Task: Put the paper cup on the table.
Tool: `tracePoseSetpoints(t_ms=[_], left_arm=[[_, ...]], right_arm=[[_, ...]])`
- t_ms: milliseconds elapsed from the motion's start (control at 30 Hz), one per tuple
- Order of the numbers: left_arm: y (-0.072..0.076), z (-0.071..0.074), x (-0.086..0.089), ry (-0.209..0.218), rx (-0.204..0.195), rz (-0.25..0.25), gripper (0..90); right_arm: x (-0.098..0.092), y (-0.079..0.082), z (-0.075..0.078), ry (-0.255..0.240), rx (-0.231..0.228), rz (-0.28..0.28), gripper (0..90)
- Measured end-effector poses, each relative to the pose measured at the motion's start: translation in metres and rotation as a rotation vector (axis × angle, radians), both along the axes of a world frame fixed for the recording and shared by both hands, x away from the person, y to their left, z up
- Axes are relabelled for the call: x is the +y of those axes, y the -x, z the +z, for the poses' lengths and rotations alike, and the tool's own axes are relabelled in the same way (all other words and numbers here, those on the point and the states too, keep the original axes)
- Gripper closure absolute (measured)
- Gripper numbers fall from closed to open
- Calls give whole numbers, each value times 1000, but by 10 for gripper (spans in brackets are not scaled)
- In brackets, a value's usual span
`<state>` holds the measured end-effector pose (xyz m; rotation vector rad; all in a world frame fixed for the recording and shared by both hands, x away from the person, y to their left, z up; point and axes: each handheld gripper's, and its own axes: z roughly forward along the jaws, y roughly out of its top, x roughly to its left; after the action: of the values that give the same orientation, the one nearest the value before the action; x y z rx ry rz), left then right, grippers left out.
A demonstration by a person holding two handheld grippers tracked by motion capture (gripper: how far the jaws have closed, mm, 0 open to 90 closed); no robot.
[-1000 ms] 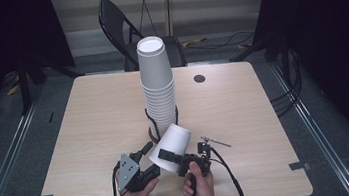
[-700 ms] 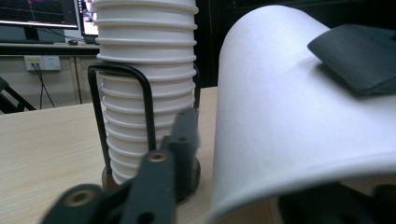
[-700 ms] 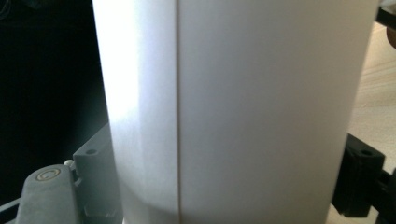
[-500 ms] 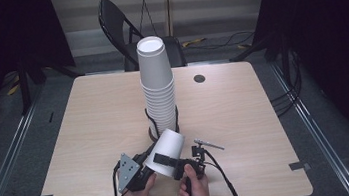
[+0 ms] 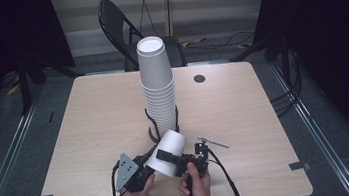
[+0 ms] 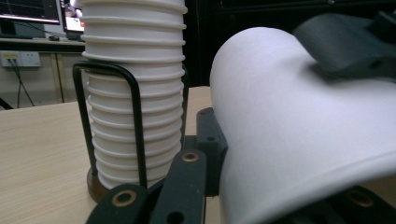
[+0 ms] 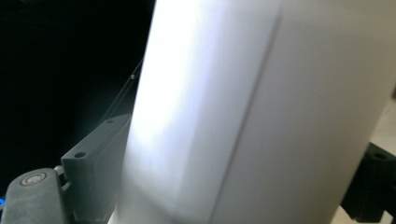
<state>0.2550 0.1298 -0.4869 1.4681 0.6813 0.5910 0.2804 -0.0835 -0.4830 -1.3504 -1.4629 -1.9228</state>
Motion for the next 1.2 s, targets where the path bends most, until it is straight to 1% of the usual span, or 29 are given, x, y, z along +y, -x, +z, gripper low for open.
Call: tracePoseSetpoints(t_ms=[100,200,267,367,433,500,533,600,667,700,767,800,833,900,933,967,1033,1100,1133,1167,1200], left_arm=[[0,0,0,6,11,-16,866],[1,1,2,-13,33,-34,866],[1,3,3,-37,57,-48,865],[1,7,5,-75,58,-66,865],[2,8,6,-83,62,-77,865],[3,8,9,-75,70,-88,865],[3,8,9,-76,72,-87,865],[2,8,11,-69,90,-92,866],[2,8,13,-72,101,-94,865],[2,8,14,-76,107,-100,866],[1,8,17,-68,120,-110,865],[1,8,18,-66,131,-110,865],[0,8,19,-76,139,-107,865],[0,8,21,-96,138,-97,865],[0,9,22,-96,149,-94,864],[0,9,23,-109,155,-85,865],[-1,11,27,-121,157,-80,864],[-2,12,29,-125,174,-69,865],[-4,12,31,-139,182,-77,864],[-5,13,32,-153,189,-81,865],[-5,14,33,-168,191,-78,865]], right_arm=[[-5,-3,3,7,-15,-20,109],[-12,-6,5,8,-22,-46,108],[-15,-8,5,10,-24,-54,109],[-19,-11,5,21,-40,-77,117],[-22,-13,6,25,-51,-95,123],[-27,-14,9,31,-63,-106,123],[-29,-15,11,43,-77,-120,124],[-32,-15,14,52,-99,-127,124],[-36,-15,17,72,-115,-145,123],[-37,-15,18,73,-122,-146,124],[-41,-15,20,99,-151,-164,124],[-43,-14,21,103,-168,-171,123],[-45,-13,22,104,-190,-172,123],[-48,-10,24,128,-251,-192,123],[-49,-8,24,142,-271,-203,122],[-51,-6,24,160,-289,-208,122],[-52,-4,24,190,-312,-210,122],[-54,-1,23,207,-342,-198,121],[-54,0,22,223,-339,-203,122],[-54,0,21,247,-341,-203,125],[-53,1,20,279,-353,-206,128]])
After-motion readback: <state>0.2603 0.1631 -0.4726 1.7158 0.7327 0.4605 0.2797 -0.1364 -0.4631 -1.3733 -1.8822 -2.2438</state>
